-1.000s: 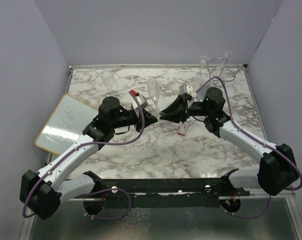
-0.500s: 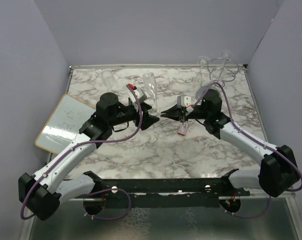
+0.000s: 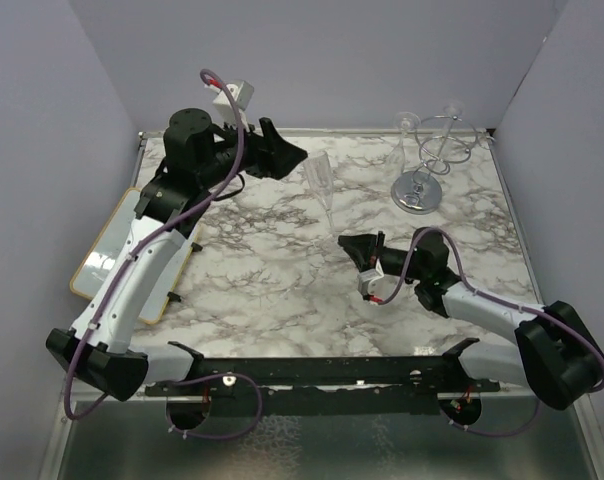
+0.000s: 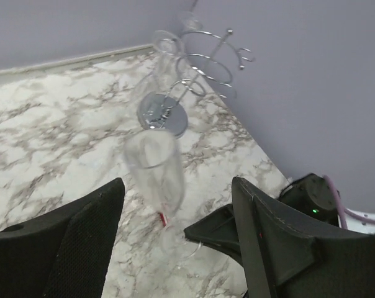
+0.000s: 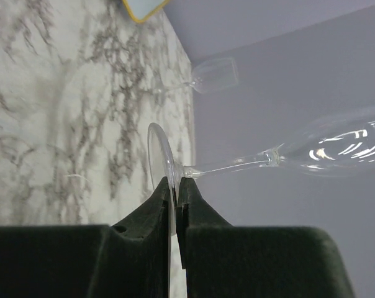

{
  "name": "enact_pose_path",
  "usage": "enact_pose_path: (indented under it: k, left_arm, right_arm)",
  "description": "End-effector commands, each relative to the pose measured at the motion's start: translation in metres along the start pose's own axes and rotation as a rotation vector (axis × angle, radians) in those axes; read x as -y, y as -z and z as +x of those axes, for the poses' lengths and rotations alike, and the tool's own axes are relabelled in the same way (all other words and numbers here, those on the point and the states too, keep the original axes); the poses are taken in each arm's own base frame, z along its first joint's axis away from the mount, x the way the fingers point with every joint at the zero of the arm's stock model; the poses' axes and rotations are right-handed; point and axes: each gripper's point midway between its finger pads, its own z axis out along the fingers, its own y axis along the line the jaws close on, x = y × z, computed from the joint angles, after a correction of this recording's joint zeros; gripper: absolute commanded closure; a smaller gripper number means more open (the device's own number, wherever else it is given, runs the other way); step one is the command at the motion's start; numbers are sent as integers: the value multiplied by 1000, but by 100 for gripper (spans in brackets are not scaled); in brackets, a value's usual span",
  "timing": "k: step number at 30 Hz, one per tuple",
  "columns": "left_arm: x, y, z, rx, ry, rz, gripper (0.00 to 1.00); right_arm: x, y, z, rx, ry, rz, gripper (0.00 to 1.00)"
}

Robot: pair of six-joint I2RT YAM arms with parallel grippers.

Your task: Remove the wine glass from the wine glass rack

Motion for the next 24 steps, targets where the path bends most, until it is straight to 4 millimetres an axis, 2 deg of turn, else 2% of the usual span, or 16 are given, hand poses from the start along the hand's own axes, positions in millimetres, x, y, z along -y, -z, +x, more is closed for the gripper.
enact_pose_path:
  k: [1, 6, 11, 14, 18, 24]
  left_arm:
    - [-39, 10, 17, -114, 252, -66, 29]
    - [-49, 18, 29, -159, 284, -40, 31]
    - [-55, 35, 16, -131, 196, -117, 29]
    - [-65, 46, 17, -137, 148, -202, 29]
    - [-73, 51, 36, -218, 125, -229, 35]
    - [-82, 64, 63, -321, 93, -269, 43]
  right_arm:
    - [44, 2, 3, -84, 394, 105, 99]
    - [27, -8, 9, -136, 481, 22, 99]
    - [9, -20, 6, -144, 518, -17, 99]
    - [3, -27, 1, -144, 550, -13, 99]
    - [-2, -33, -6, -151, 598, -7, 99]
    - [1, -37, -12, -145, 635, -3, 99]
